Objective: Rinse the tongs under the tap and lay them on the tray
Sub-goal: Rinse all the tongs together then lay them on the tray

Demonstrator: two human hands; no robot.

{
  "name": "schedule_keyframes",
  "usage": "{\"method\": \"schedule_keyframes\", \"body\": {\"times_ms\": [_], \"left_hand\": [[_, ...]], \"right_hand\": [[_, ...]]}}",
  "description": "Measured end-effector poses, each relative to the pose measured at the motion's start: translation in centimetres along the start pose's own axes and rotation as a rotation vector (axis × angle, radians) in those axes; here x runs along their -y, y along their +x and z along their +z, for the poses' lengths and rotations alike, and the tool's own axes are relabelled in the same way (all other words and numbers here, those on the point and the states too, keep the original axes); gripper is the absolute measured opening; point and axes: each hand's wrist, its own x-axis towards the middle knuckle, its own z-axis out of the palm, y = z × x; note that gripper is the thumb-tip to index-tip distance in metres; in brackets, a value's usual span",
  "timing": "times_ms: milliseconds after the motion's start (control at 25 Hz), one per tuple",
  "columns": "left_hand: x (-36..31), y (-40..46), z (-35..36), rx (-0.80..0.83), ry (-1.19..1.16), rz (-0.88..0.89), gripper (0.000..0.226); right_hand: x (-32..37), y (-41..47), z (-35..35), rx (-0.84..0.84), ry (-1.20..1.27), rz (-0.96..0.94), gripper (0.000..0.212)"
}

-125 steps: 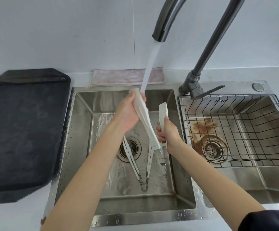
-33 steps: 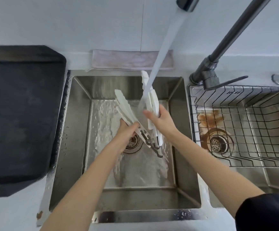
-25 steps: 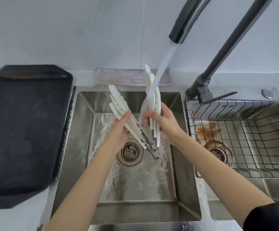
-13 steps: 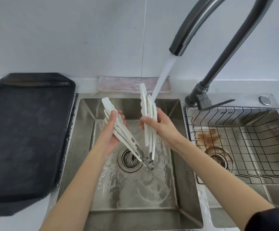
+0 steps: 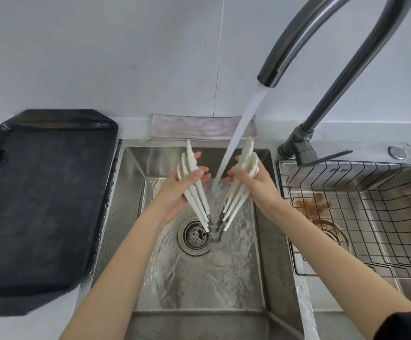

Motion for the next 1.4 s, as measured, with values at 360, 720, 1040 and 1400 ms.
{"method": "schedule_keyframes", "body": {"times_ms": [360, 720, 1040, 1400], "left_hand": [[-1.6, 1.6, 4.9, 0.106, 0.398, 0.095, 0.004], [-1.2, 1.6, 6.4, -0.023, 0.467, 0.243, 0.008], [0.4, 0.7, 4.8, -0.169, 0.293, 0.225, 0.010], [1.1, 0.3, 4.3, -0.176, 0.195, 0.170, 0.010]], "right_hand": [[-1.0, -0.5, -2.2, -0.301, 0.369, 0.081, 0.017], [-0.3, -1.2, -2.0, -0.437, 0.384, 0.201, 0.006], [0.5, -1.7, -2.8, -0.202, 0.136, 0.225, 0.040], [0.6, -2.9, -10.0, -0.698, 0.058, 0.099, 0.046]]}}
